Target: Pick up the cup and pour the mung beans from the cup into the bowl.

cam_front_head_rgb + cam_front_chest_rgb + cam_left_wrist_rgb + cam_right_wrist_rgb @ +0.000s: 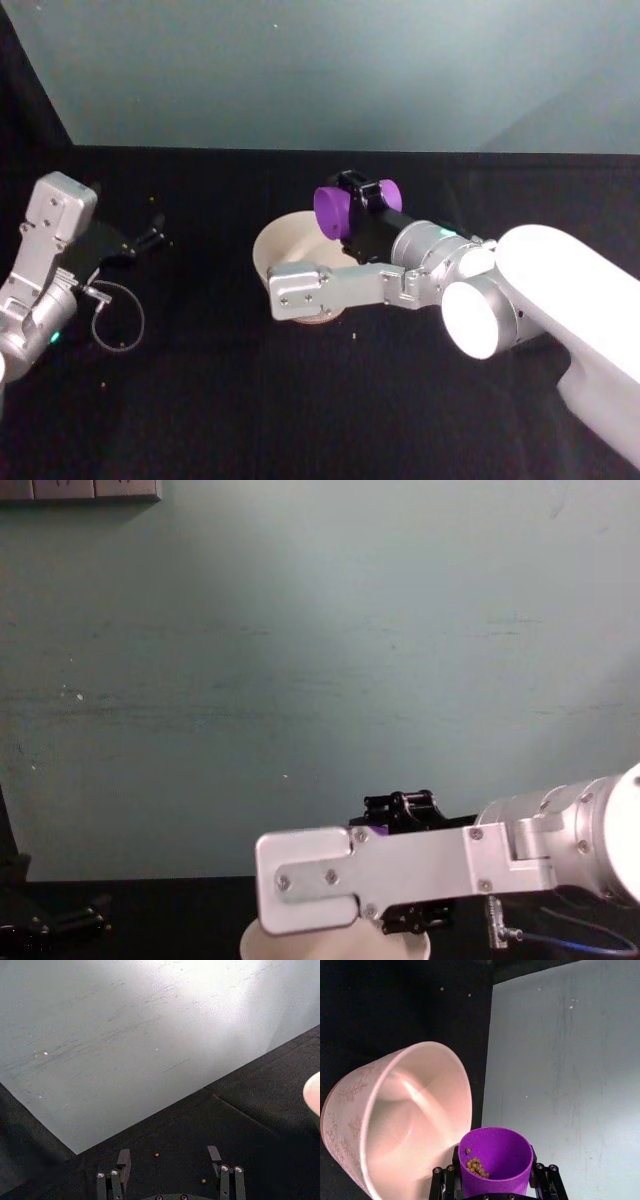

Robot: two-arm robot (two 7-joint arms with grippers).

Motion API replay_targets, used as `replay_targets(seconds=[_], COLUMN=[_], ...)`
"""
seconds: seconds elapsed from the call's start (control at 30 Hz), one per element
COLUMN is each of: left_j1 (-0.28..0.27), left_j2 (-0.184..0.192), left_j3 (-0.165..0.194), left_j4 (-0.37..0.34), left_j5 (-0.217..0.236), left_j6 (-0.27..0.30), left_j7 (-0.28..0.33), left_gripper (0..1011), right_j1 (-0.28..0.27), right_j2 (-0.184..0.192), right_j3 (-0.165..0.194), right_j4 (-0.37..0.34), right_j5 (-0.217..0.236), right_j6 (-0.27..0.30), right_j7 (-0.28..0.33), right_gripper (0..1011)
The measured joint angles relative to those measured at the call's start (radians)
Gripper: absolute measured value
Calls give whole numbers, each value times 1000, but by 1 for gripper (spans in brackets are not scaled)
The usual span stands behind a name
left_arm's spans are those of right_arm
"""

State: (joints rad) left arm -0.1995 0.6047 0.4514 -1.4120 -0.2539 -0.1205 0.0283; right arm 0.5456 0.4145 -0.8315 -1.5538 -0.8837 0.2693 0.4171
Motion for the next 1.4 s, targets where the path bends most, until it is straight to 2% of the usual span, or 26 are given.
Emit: replay_targets(seconds=[0.27, 0.8, 1.17, 1.23, 1.4], left_j1=[0, 0, 0, 0, 0], left_j2=[0, 0, 0, 0, 0], left_j3=[0, 0, 0, 0, 0], left_j4=[0, 0, 0, 0, 0], left_j5=[0, 0, 0, 0, 0], left_j6=[0, 0, 0, 0, 0], left_j7=[0, 0, 0, 0, 0], left_gripper=[1000, 1000, 1000, 1000, 1000], right_j1=[6, 6, -4, -19, -24], right_j2=[-9, -23, -33, -43, -46], right_j3=[-20, -26, -17, 2, 8], right_j4=[1, 3, 0, -5, -8], right_j5=[-69, -149, -184, -209, -221], right_j6=[3, -5, -16, -29, -33], right_j7=[18, 45, 59, 68, 73], right_gripper=[726, 726, 726, 726, 726])
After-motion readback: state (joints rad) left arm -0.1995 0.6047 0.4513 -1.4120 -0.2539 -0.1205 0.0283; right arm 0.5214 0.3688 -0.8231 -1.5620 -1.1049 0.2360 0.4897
